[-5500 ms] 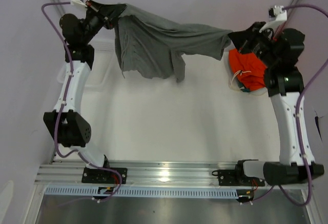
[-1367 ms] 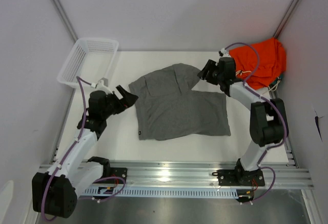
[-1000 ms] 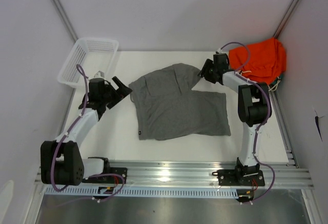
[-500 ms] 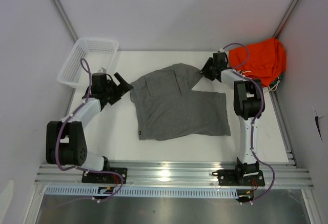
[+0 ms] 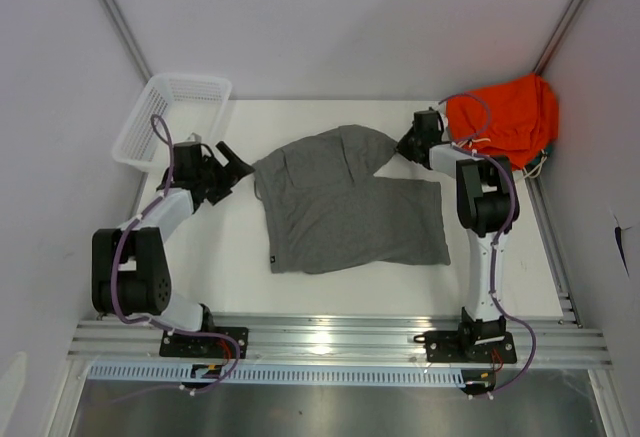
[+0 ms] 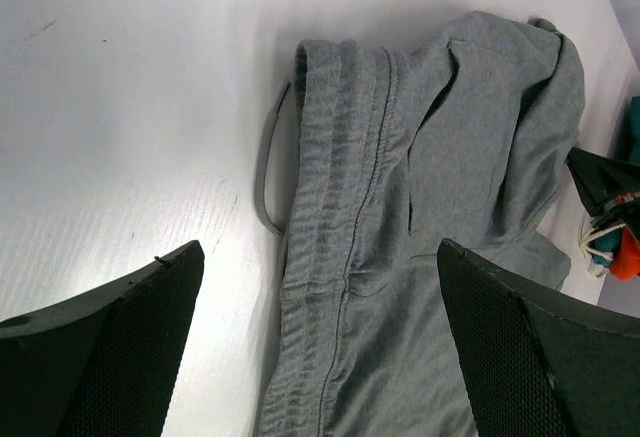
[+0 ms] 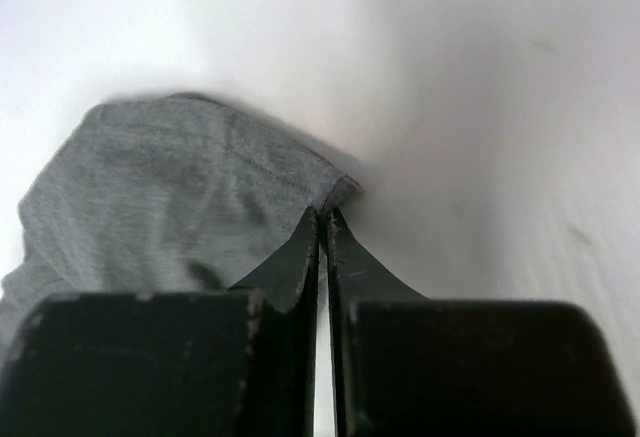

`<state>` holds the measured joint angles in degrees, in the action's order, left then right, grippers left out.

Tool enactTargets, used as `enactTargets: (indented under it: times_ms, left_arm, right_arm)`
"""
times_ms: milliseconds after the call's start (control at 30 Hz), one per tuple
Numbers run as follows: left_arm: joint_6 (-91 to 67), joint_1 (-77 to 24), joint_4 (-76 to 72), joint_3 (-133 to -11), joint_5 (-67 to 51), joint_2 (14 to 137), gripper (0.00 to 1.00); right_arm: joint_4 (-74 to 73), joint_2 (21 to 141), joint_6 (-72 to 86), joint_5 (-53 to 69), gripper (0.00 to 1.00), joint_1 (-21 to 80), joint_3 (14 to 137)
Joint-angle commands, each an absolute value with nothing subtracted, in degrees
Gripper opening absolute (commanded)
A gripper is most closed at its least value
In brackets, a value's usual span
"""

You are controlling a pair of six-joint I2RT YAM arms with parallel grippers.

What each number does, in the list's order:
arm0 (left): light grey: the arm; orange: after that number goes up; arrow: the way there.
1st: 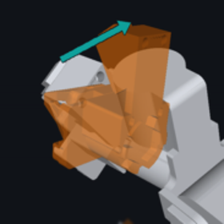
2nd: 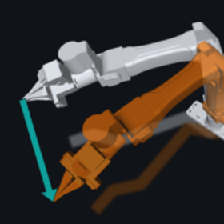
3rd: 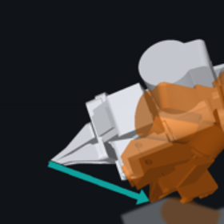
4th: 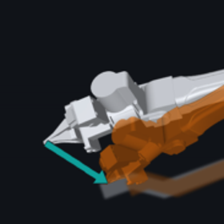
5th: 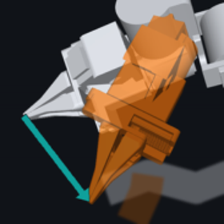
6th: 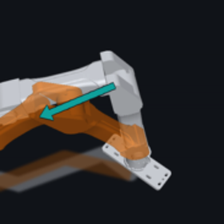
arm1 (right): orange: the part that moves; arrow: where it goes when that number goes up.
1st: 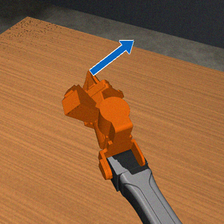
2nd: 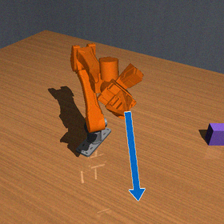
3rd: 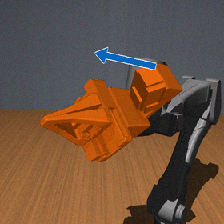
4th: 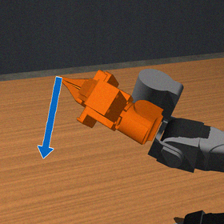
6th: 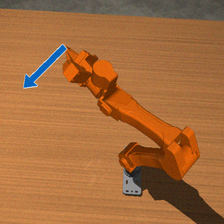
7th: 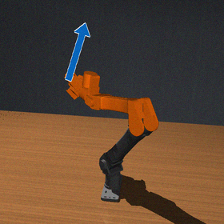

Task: Fold and stack the shorts
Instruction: Flatten the shorts out

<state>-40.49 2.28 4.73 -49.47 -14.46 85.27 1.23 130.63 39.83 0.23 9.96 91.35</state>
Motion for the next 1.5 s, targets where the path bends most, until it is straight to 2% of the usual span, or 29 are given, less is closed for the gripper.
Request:
enactTargets:
  times_ms: [0, 233, 367, 533, 800, 1133, 1367, 1467]
  left_arm:
    - [-40.4, 2.8, 2.6, -51.6, -16.1, 85.7, 0.99]
    - [-41.1, 2.8, 1.7, -53.3, -17.3, 87.5, 0.99]
    - [-41.1, 2.7, 3.2, -56.2, -17.2, 89.6, 0.98]
    - [-41.0, 1.7, 2.5, -59.1, -18.3, 93.3, 0.98]
    - [-38.7, -2.0, 8.5, -70.3, -19.4, 104.1, 0.97]
    - [-34.0, -3.7, 16.4, -84.1, -21.5, 115.6, 0.95]
    - [-36.9, -4.0, 14.0, -82.0, -23.1, 116.7, 0.89]
    - [-39.7, -4.1, 12.1, -82.6, -26.1, 118.3, 0.78]
  right_arm:
    - [2.5, 123.6, 39.6, -8.0, 0.00, 9.0, 82.6]
    - [9.9, 112.9, 40.6, -14.1, 0.00, 8.1, 65.4]
    - [12.3, 110.0, 41.9, -15.7, 0.00, 7.6, 60.9]
    - [10.4, 112.4, 40.3, -13.1, 0.00, 7.5, 64.8]
    - [7.7, 116.8, 37.4, -10.8, 0.00, 8.3, 73.5]
    - [8.3, 117.5, 37.4, -8.3, 0.00, 8.6, 75.3]
    - [8.2, 117.0, 37.6, -8.2, 0.00, 8.6, 75.4]
    - [8.3, 116.9, 38.1, -8.3, 0.00, 8.5, 75.3]
